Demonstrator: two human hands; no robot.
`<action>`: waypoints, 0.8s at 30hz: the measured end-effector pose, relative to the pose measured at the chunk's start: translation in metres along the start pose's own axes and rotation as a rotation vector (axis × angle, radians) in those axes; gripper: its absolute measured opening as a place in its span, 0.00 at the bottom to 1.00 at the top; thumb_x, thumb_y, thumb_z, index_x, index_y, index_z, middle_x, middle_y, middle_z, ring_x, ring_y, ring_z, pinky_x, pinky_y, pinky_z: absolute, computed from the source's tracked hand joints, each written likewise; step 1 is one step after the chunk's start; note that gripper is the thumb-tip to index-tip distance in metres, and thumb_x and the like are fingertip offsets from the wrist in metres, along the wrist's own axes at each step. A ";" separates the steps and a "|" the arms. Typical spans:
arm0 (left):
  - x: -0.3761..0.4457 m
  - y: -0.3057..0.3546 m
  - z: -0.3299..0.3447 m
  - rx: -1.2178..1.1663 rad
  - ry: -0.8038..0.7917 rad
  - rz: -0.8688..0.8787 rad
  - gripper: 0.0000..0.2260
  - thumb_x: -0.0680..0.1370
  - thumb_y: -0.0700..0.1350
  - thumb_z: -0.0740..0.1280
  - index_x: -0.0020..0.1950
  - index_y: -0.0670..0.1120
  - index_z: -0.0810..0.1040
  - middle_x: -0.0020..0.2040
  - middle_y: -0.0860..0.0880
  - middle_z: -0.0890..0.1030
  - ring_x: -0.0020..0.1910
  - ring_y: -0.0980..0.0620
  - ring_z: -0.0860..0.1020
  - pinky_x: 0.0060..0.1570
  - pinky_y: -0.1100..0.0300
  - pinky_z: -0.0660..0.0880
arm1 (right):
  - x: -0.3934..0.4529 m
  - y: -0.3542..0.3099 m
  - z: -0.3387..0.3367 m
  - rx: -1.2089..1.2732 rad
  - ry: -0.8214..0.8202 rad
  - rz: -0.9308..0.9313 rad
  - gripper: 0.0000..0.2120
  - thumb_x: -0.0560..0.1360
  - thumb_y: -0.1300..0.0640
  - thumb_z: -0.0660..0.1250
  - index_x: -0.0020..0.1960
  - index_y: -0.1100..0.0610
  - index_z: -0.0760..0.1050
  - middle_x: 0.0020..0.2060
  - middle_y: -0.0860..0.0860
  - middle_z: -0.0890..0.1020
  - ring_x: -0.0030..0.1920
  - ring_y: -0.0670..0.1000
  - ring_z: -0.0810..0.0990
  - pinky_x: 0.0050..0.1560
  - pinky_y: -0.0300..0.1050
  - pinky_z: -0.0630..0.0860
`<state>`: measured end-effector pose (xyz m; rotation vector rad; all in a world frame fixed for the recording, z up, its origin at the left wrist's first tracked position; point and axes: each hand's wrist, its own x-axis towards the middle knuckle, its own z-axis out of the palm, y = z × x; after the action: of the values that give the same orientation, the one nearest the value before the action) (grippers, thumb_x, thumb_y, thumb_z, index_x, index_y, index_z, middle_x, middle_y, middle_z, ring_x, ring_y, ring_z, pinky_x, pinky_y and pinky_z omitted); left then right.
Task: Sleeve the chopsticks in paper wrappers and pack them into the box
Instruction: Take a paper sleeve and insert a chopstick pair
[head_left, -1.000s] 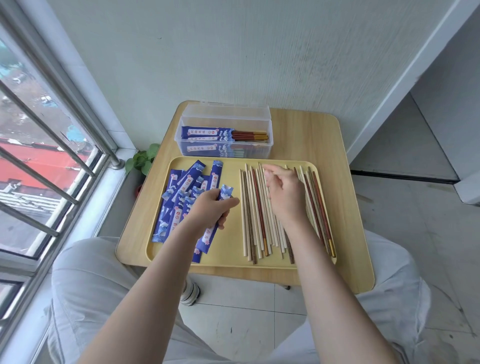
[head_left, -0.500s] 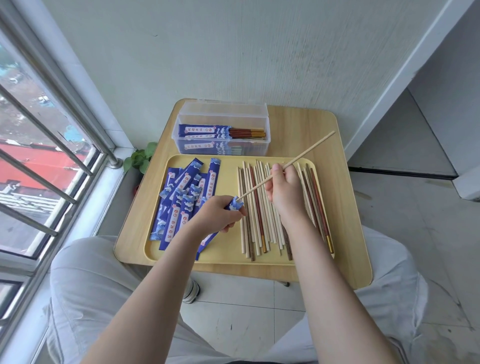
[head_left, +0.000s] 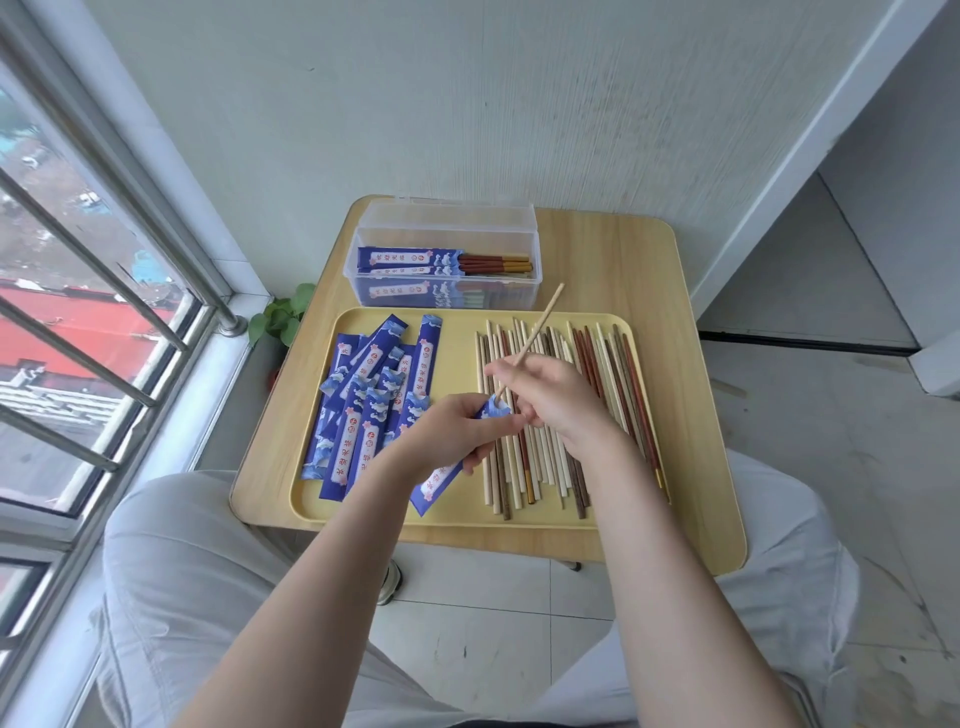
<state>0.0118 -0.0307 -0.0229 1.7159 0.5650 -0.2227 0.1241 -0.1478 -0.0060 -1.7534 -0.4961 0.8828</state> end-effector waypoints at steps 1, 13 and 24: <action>0.000 -0.001 0.002 -0.024 -0.004 -0.004 0.16 0.77 0.56 0.72 0.46 0.42 0.78 0.29 0.48 0.75 0.26 0.50 0.72 0.33 0.62 0.73 | 0.000 0.000 -0.002 0.059 0.033 -0.016 0.16 0.80 0.41 0.65 0.53 0.52 0.83 0.27 0.44 0.71 0.29 0.46 0.68 0.31 0.39 0.65; -0.001 0.006 0.006 -0.079 -0.036 -0.019 0.22 0.83 0.59 0.60 0.48 0.41 0.80 0.28 0.47 0.72 0.23 0.51 0.68 0.28 0.63 0.70 | 0.006 -0.002 -0.014 0.184 0.233 -0.046 0.21 0.85 0.43 0.54 0.55 0.55 0.80 0.27 0.50 0.70 0.24 0.47 0.66 0.24 0.40 0.62; 0.019 -0.002 0.013 -0.235 0.201 -0.205 0.19 0.84 0.56 0.58 0.56 0.41 0.80 0.28 0.47 0.74 0.23 0.51 0.71 0.27 0.60 0.73 | 0.005 0.035 -0.002 -0.911 0.333 0.172 0.07 0.80 0.65 0.60 0.48 0.57 0.75 0.42 0.51 0.79 0.39 0.52 0.78 0.32 0.44 0.71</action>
<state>0.0288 -0.0381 -0.0358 1.4609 0.8829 -0.1236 0.1258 -0.1582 -0.0394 -2.7468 -0.5732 0.4640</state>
